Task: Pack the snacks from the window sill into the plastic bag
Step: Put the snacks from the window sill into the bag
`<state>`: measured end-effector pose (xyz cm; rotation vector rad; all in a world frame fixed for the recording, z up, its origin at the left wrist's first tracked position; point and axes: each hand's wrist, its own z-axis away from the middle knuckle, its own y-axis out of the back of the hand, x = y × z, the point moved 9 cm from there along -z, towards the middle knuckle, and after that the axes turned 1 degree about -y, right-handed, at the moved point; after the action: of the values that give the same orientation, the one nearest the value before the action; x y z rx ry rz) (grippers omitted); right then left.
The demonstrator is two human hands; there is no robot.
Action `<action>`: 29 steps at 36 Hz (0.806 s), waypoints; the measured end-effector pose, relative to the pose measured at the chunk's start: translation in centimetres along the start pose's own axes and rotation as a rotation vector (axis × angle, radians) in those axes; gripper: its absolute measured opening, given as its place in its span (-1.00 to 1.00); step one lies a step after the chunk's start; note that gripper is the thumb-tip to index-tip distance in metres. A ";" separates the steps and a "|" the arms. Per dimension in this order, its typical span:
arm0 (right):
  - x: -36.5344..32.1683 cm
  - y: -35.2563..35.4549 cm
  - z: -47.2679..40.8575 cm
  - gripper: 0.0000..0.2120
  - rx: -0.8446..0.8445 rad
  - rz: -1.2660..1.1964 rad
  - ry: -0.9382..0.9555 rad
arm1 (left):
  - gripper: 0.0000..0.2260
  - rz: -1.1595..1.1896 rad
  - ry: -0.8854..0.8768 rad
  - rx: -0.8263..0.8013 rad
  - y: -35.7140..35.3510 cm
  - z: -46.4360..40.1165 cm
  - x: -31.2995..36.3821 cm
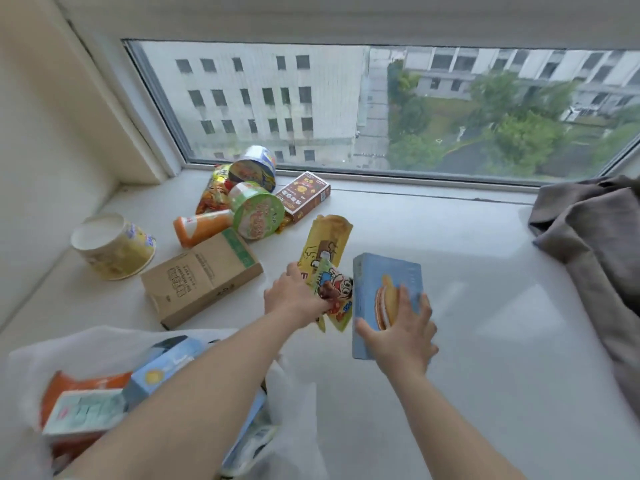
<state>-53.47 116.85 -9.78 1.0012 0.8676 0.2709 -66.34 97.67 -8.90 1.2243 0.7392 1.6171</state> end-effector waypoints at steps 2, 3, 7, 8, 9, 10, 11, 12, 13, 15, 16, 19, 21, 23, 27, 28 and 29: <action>-1.4 1.3 2.2 -0.05 0.025 -0.054 0.050 | -0.20 0.082 0.001 0.024 2.3 2.5 -0.7; -2.0 1.8 3.4 -0.05 0.032 -0.084 0.072 | -0.20 0.120 -0.005 0.042 3.6 3.8 -1.1; -4.3 3.0 8.3 -0.07 0.047 -0.185 0.194 | -0.17 0.185 -0.086 0.147 8.6 9.1 -3.3; -5.0 3.1 9.4 -0.07 0.046 -0.206 0.225 | -0.16 0.193 -0.091 0.160 9.6 10.4 -4.3; -5.7 3.2 10.4 -0.06 0.045 -0.225 0.255 | -0.15 0.208 -0.091 0.169 10.4 11.6 -5.5; -6.4 3.2 11.5 -0.06 0.041 -0.245 0.285 | -0.13 0.225 -0.085 0.177 11.1 12.7 -6.7; -7.1 3.1 12.7 -0.07 0.035 -0.268 0.312 | -0.11 0.231 -0.077 0.185 11.6 13.8 -8.1; -7.9 2.8 13.7 -0.07 0.027 -0.294 0.333 | -0.09 0.224 -0.070 0.194 12.1 14.9 -9.4; -8.6 2.4 14.8 -0.07 0.014 -0.321 0.350 | -0.07 0.211 -0.065 0.203 12.4 15.8 -10.7; -10.2 1.3 16.8 -0.09 -0.033 -0.380 0.377 | -0.07 0.185 -0.064 0.215 12.8 17.3 -13.1; -11.1 0.6 17.9 -0.10 -0.068 -0.410 0.388 | -0.07 0.177 -0.070 0.217 12.9 17.9 -14.1; -13.1 -1.6 21.3 -0.10 -0.165 -0.523 0.395 | -0.12 0.174 -0.076 0.204 12.9 19.4 -17.1; -13.9 -2.9 23.6 -0.08 -0.191 -0.567 0.390 | -0.17 0.177 -0.073 0.189 12.7 20.4 -19.1; -14.3 -4.8 25.8 -0.03 -0.234 -0.566 0.385 | -0.17 0.149 -0.087 0.169 12.1 21.5 -21.0; -12.7 -11.3 30.4 0.08 -0.371 -0.388 0.384 | -0.07 -0.097 -0.076 0.085 8.7 23.2 -25.4; -11.9 -12.8 31.5 0.06 -0.383 -0.354 0.379 | -0.06 -0.167 -0.090 0.083 7.9 23.4 -26.2; -11.2 -14.0 32.2 0.04 -0.378 -0.327 0.374 | -0.05 -0.220 -0.109 0.092 7.4 23.4 -26.8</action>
<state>-39.24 82.90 -7.55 0.4504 1.2491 0.3332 -45.14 68.44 -5.08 1.2400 0.8558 1.3397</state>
